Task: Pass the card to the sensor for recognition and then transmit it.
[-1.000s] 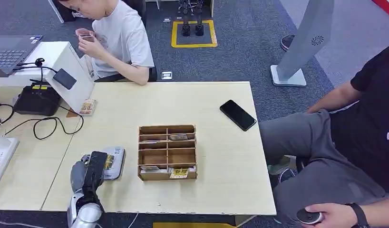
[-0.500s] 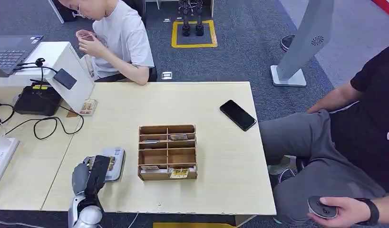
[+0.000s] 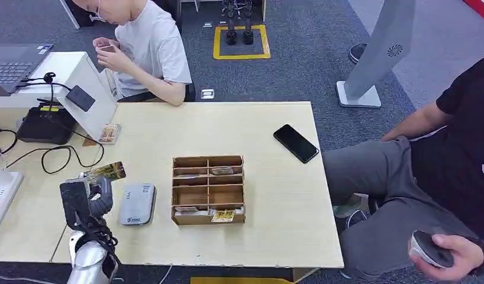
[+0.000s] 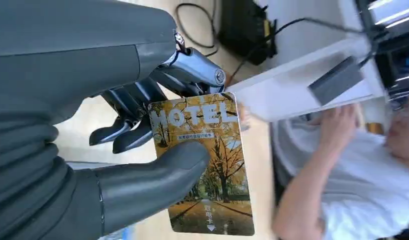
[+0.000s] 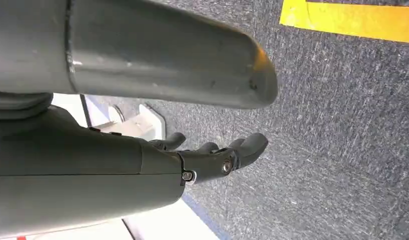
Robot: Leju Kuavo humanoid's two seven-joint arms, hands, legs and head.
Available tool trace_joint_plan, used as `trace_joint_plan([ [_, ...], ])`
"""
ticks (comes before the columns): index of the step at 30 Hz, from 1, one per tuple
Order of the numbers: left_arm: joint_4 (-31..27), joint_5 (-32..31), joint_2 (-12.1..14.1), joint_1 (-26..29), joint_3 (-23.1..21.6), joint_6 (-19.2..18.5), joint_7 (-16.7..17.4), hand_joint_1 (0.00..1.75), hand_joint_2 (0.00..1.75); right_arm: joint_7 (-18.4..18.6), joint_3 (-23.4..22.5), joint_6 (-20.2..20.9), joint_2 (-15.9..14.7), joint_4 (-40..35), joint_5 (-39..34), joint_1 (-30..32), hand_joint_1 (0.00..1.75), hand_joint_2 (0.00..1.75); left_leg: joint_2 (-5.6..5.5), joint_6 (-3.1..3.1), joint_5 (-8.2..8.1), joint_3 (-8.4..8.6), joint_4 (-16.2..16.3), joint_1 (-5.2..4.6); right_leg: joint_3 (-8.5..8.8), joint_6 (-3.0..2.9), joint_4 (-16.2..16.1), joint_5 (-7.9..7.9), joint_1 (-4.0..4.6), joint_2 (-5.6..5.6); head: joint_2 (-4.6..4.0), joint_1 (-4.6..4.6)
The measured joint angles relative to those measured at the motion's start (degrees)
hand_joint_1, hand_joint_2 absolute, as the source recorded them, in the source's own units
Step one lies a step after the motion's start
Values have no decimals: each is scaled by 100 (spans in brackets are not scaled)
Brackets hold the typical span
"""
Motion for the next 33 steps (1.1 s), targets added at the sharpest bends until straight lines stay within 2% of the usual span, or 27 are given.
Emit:
trace_joint_plan([
  [4, -275, 373, 37, -104, 83, -76, -24, 175, 175, 15, 4, 2, 0, 0, 39, -2, 0, 0, 0, 0, 0, 0, 0, 0, 0, 0, 0, 0, 0, 0, 0, -2],
  [6, -351, 263, 57, -187, 96, 93, -157, 175, 175, 33, 18, 11, 0, 0, 52, -6, 0, 0, -1, 0, 0, -1, 0, 0, 0, 0, 0, 0, 0, 0, 0, 0],
  [9, -369, -508, 113, -336, 96, 642, -575, 175, 175, 33, 87, 65, 0, -2, 103, -23, 0, 0, 0, -1, 1, 0, 0, 0, 0, -2, 0, 2, 0, 0, 0, 0],
  [13, -351, -1709, 258, -511, 74, 1082, -654, 175, 175, 50, 190, 151, 0, -2, 164, -68, 0, 0, 1, -2, 2, 0, 0, 0, -2, -2, 0, 2, 0, 1, 0, -2],
  [19, -146, -3429, 566, -925, -66, 1325, -507, 175, 175, 55, 354, 249, 0, -4, 221, -157, 0, 0, 1, -4, 6, 0, 0, 0, -2, -3, 1, 2, 0, 2, 0, 0],
  [23, 20, -4115, 673, -1123, -88, 1349, -431, 175, 175, 52, 439, 249, 0, -4, 238, -168, 0, 0, 3, -4, 6, 0, 0, 0, -2, -3, 1, 3, 0, 3, 0, 0],
  [27, 138, -4348, 695, -1236, -88, 1355, -448, 175, 175, 50, 479, 271, 0, -4, 236, -171, 0, 0, 2, -4, 6, 0, 0, 0, -2, -3, 1, 3, 0, 3, 0, 0],
  [33, 289, -4289, 699, -1303, -88, 1355, -487, 175, 175, 59, 483, 310, 0, -4, 162, -170, 0, 0, 2, -4, 6, 0, 0, 0, -3, -3, 1, 3, 0, 3, 0, 0],
])
